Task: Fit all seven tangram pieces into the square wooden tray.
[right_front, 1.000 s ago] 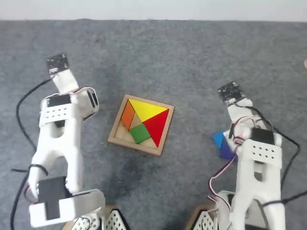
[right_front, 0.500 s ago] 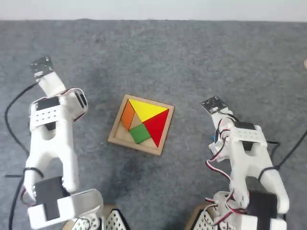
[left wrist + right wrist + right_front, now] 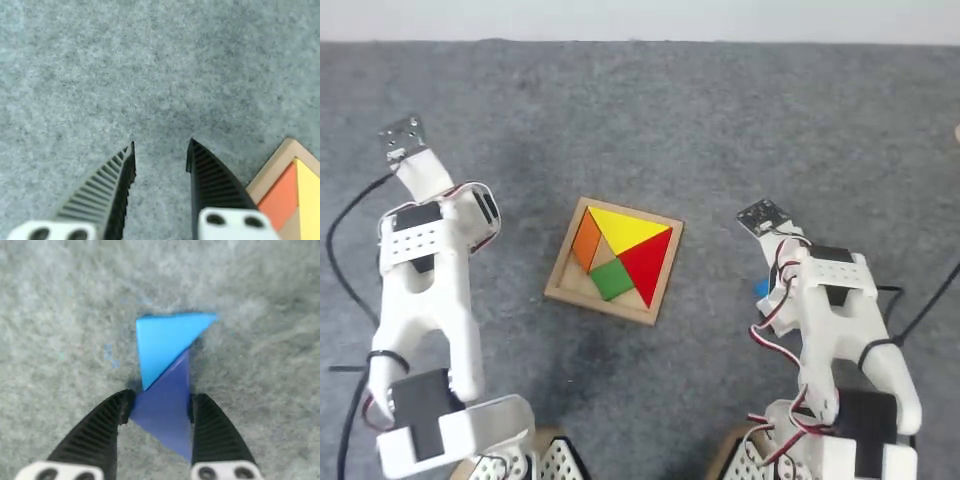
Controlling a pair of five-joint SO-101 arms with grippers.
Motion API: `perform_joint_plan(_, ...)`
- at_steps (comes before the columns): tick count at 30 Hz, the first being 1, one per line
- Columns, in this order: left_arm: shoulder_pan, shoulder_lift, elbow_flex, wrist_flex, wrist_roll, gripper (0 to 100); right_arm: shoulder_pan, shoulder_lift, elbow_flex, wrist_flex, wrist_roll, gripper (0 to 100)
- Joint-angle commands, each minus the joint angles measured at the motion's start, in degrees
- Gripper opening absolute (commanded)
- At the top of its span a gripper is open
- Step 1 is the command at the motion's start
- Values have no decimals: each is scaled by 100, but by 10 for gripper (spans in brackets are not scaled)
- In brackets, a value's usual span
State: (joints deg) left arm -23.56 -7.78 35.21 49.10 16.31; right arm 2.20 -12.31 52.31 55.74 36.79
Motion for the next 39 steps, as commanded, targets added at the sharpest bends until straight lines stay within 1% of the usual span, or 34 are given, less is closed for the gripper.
perform_joint_plan(1,-18,-299,-31,-105,-132,164,-84,-251,-105,13,18,33)
perform_joint_plan(4,-26,-299,-31,-105,-132,164,-119,-655,-211,119,-176,33)
perform_joint_plan(9,-97,-299,-31,-105,-132,164,-409,-1446,-818,945,-229,33)
perform_joint_plan(13,-149,-299,-31,-105,-132,164,-637,-1780,-1213,1411,-176,37)
perform_joint_plan(14,-149,-290,-22,-105,-132,164,-637,-1798,-1222,1657,-26,37)
perform_joint_plan(16,-149,-290,-4,-105,-132,164,-602,-1859,-1011,2299,598,39)
perform_joint_plan(17,-149,-290,-4,-114,-132,164,-514,-1903,-800,2457,941,45)
perform_joint_plan(18,-141,-290,-4,-114,-132,164,-444,-2018,-563,2360,1248,61)
perform_joint_plan(20,-123,-290,-13,-114,-132,164,-338,-2273,-53,1745,1653,113)
perform_joint_plan(22,-123,-290,-13,-114,-132,164,-453,-2404,281,1262,1749,172)
perform_joint_plan(23,-123,-290,-13,-114,-132,164,-646,-2431,360,1068,1618,196)
perform_joint_plan(25,-123,-290,4,-114,-132,164,-1051,-2422,404,690,949,224)
perform_joint_plan(26,-123,-290,13,-114,-132,164,-1253,-2422,404,470,440,225)
perform_joint_plan(28,-123,-290,22,-114,-132,164,-1631,-2422,404,-48,-905,217)
perform_joint_plan(31,-132,-290,22,-114,-132,164,-1982,-2422,413,-629,-3138,167)
perform_joint_plan(33,-141,-290,31,-114,-132,164,-2105,-2422,413,-831,-4360,153)
perform_joint_plan(34,-141,-290,31,-114,-132,164,-2132,-2422,431,-840,-4844,155)
perform_joint_plan(36,-141,-290,31,-114,-132,164,-2176,-2422,519,-875,-5547,169)
perform_joint_plan(39,-123,-290,31,-114,-132,164,-2193,-2422,677,-884,-5653,209)
